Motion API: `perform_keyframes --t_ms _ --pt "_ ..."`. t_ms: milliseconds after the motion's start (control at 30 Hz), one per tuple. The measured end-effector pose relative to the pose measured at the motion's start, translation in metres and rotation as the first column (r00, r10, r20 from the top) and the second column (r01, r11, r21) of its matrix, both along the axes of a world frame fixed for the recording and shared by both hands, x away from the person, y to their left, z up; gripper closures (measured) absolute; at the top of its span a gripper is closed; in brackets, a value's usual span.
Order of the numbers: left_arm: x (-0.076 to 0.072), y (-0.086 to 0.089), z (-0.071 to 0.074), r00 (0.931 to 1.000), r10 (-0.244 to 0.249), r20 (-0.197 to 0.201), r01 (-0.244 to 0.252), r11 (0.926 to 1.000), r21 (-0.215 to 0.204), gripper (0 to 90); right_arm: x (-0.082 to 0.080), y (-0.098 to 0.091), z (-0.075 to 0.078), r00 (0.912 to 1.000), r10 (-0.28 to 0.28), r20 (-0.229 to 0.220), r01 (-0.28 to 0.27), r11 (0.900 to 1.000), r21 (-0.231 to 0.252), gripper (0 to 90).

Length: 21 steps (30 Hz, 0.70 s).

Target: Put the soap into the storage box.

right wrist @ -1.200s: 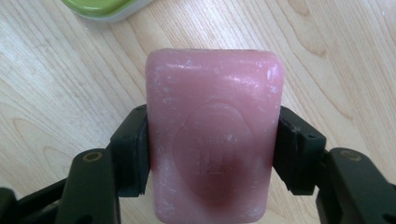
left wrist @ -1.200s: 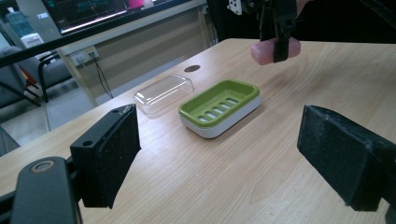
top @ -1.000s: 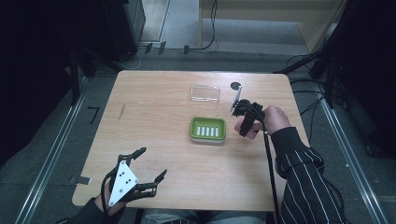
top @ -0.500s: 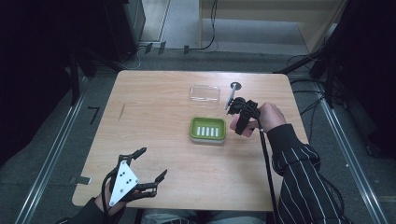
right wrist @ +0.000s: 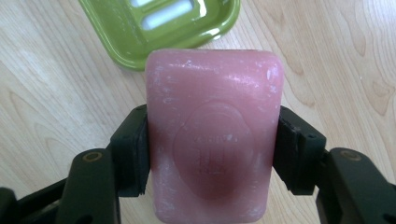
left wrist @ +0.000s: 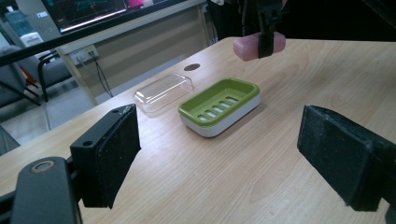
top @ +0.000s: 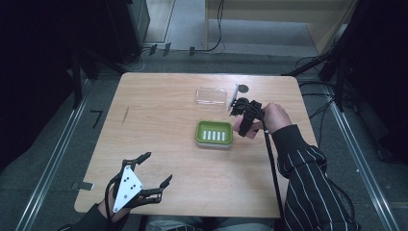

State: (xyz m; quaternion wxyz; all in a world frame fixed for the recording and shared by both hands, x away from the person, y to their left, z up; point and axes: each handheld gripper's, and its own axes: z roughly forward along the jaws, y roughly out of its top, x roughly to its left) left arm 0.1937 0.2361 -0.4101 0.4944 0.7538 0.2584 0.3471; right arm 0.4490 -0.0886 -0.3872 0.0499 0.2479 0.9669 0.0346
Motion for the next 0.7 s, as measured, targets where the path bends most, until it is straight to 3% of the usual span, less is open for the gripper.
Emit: perform_keyframes --t_ms 700 --pt "0.0 0.0 0.0 1.0 0.001 0.0 -0.001 1.0 -0.003 13.6 -0.002 0.021 0.006 0.9978 0.065 0.014 -0.065 0.9978 0.016 38.7"
